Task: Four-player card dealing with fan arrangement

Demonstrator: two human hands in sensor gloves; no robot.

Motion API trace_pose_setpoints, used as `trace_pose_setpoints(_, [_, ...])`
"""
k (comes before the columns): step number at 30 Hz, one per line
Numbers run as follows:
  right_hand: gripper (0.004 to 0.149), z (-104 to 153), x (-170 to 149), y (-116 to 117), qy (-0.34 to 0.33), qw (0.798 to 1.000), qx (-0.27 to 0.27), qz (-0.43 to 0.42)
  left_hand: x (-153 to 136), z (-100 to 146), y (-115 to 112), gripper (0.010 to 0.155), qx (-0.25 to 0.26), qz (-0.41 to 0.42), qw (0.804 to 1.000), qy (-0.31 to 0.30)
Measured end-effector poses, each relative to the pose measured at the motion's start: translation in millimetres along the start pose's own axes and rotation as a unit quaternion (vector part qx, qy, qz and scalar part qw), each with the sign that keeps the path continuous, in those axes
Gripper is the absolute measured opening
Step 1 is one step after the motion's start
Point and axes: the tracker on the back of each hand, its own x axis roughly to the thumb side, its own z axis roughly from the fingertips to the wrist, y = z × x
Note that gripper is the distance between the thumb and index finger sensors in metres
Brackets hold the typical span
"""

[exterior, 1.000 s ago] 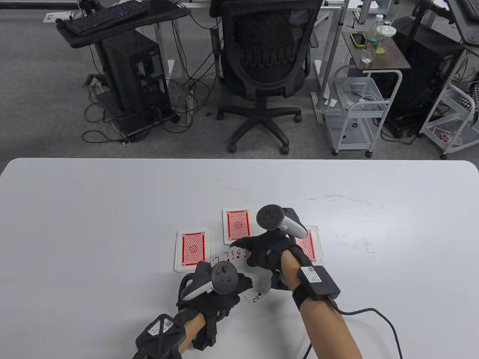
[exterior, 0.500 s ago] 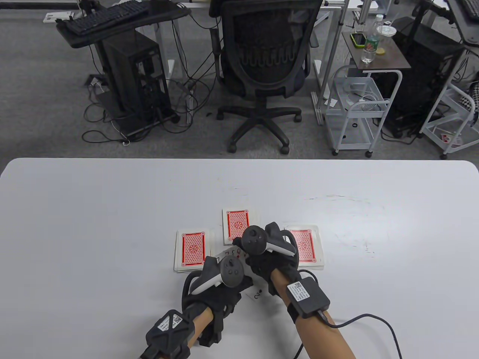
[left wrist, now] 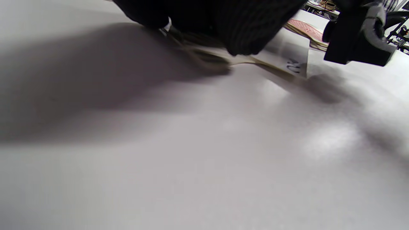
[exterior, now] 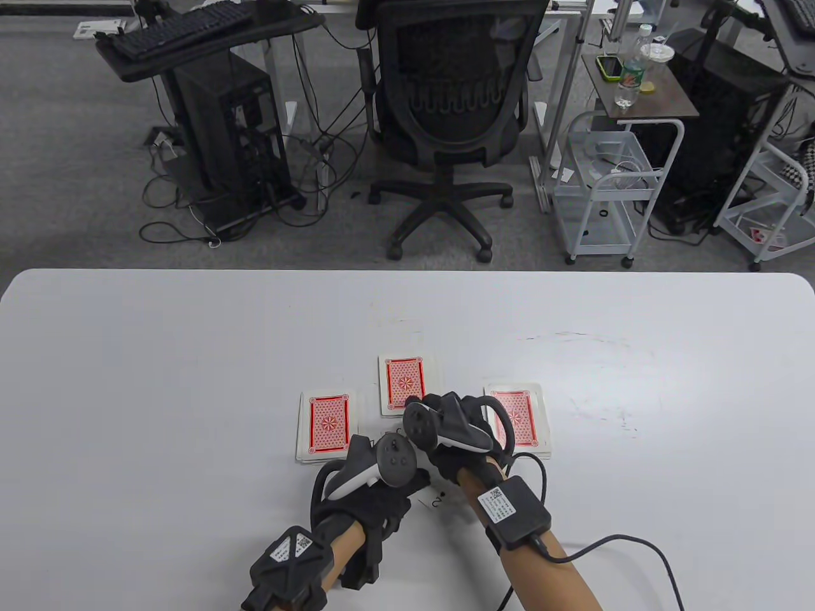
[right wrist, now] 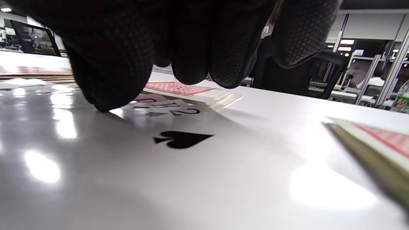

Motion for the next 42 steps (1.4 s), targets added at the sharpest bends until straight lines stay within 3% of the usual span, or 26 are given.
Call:
trace_pose_setpoints(5, [0.073, 8.0, -10.1, -18.5, 0.014, 0.999, -0.019, -0.039, -1.3, 9.5, 14.6, 0.058, 0.022, 0.019, 1.000, -0.006])
trace_pose_setpoints(8, [0.070, 22.2, -22.4, -41.2, 0.029, 0.996, -0.035, -0.077, -5.5, 23.4, 32.0, 0.058, 0.056, 0.033, 0.998, -0.010])
trace_pose_setpoints(12, [0.066, 57.7, -39.6, -70.1, 0.053, 0.987, -0.075, -0.132, -21.4, 49.6, 55.1, 0.055, 0.147, 0.034, 0.988, 0.010])
trace_pose_setpoints(16, [0.067, 96.2, -47.5, -81.0, 0.079, 0.983, -0.101, -0.128, -35.4, 76.0, 63.2, 0.056, 0.238, 0.021, 0.970, 0.037])
trace_pose_setpoints(18, [0.069, 117.1, -48.2, -77.9, 0.093, 0.982, -0.118, -0.117, -40.9, 89.5, 60.3, 0.058, 0.288, 0.009, 0.956, 0.051])
trace_pose_setpoints(21, [0.075, 132.9, -43.8, -67.0, 0.100, 0.982, -0.123, -0.105, -44.1, 97.8, 50.3, 0.063, 0.323, -0.014, 0.945, 0.060])
trace_pose_setpoints(25, [0.085, 139.1, -33.0, -51.2, 0.100, 0.991, -0.066, -0.058, -44.3, 99.3, 29.5, 0.075, 0.355, -0.050, 0.931, 0.073])
trace_pose_setpoints(32, [0.089, 136.2, -28.8, -25.4, 0.110, 0.994, -0.016, -0.005, -39.3, 92.3, 19.5, 0.084, 0.338, -0.131, 0.927, 0.094])
trace_pose_setpoints(42, [0.086, 133.5, -26.3, -17.9, 0.120, 0.992, -0.037, 0.034, -42.6, 94.2, 20.9, 0.081, 0.339, -0.129, 0.927, 0.095])
